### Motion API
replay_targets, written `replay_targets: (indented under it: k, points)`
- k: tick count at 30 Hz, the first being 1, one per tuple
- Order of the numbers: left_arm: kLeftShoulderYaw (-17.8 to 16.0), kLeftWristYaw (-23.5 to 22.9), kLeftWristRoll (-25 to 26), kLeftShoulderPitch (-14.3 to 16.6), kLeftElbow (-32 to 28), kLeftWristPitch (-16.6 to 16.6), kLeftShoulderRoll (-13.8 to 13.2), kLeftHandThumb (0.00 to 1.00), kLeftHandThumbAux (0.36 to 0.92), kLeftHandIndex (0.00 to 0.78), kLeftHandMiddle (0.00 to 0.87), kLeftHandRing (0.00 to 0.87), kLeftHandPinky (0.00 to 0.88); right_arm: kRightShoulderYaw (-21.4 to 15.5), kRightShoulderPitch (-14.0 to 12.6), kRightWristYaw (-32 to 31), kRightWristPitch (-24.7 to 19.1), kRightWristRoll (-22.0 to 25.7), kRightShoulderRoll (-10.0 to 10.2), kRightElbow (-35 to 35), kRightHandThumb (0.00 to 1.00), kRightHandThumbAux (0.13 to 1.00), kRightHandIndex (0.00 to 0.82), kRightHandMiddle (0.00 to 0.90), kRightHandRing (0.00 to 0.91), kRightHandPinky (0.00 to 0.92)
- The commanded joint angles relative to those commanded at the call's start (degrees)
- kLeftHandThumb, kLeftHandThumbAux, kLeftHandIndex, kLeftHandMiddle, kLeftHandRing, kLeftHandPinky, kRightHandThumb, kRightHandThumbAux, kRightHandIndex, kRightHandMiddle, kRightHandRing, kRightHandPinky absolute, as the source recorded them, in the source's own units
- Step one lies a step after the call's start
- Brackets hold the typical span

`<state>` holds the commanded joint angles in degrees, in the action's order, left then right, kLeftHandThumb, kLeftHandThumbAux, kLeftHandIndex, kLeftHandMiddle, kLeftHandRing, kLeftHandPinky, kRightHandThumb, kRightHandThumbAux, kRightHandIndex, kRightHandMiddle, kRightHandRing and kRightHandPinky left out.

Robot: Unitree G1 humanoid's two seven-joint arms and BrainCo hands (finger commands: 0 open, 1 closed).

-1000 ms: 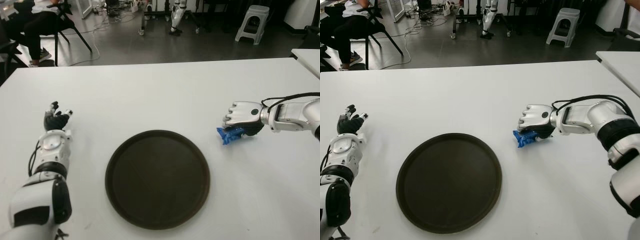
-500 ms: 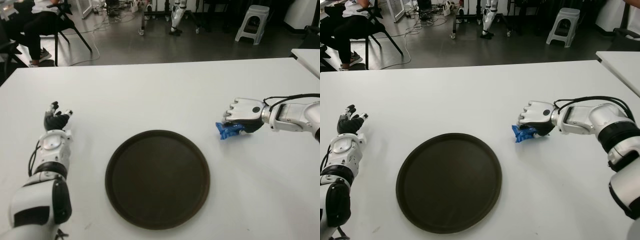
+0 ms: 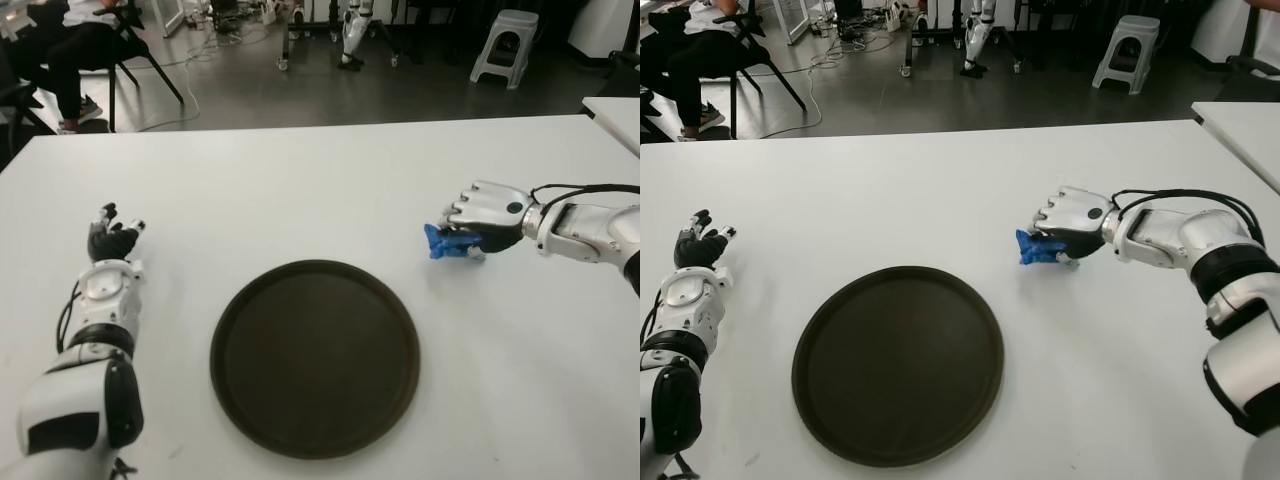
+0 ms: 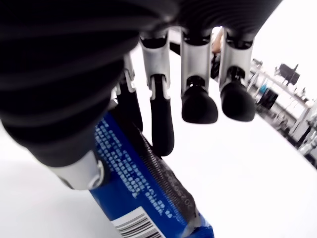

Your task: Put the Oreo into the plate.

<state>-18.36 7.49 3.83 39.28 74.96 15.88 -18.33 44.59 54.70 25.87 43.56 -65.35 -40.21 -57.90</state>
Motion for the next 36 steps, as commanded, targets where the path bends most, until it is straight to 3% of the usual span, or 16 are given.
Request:
replay_targets:
  k: [10,27,36]
  points:
    - [-0.6,0.0,0.6,0.0,0.0,0.0,0.1,0.013,0.819,0.000,0.000,0.014,0.057,-5.6,-1.6,1.5,0.0,7.2,1.1,0.3,0.713,0.712,0.440,0.850,0.835,0.811]
    - [1.1,1.1,-1.0,0.0,-0.2,0.4,0.2,0.000,0.829,0.000,0.000,0.012,0.054,-12.4,-4.8,-6.1,-0.9,16.4,2.8,4.2,0.714,0.710,0.441,0.847,0.836,0.820]
    - [0.7,1.1,-0.5,0.1,0.0,0.0,0.3,0.002,0.823,0.000,0.000,0.011,0.047,-16.6,-7.1,-11.0,-0.2,23.5,5.9,5.7,0.710,0.709,0.442,0.836,0.829,0.808]
